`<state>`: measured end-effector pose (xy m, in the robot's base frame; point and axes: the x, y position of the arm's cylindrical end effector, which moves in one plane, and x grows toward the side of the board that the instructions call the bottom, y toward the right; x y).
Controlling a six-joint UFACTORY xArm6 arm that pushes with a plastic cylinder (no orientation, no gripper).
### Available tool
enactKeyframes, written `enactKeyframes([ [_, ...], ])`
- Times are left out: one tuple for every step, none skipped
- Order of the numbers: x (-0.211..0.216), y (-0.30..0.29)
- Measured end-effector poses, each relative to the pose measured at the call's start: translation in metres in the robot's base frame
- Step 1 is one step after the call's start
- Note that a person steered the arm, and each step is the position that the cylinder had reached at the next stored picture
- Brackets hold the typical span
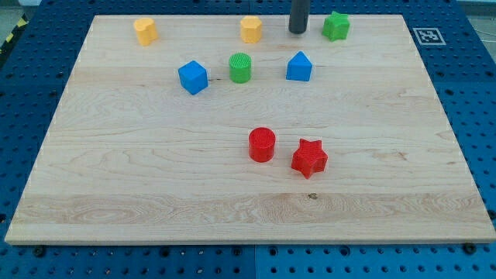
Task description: Push the green star into the blue triangle
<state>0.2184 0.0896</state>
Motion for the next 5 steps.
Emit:
enactKeyframes([
  [-0.021, 0.01],
  [-0.022, 0.058],
  [-0.016, 0.075],
  [0.001, 0.086],
  [0.012, 0.095],
])
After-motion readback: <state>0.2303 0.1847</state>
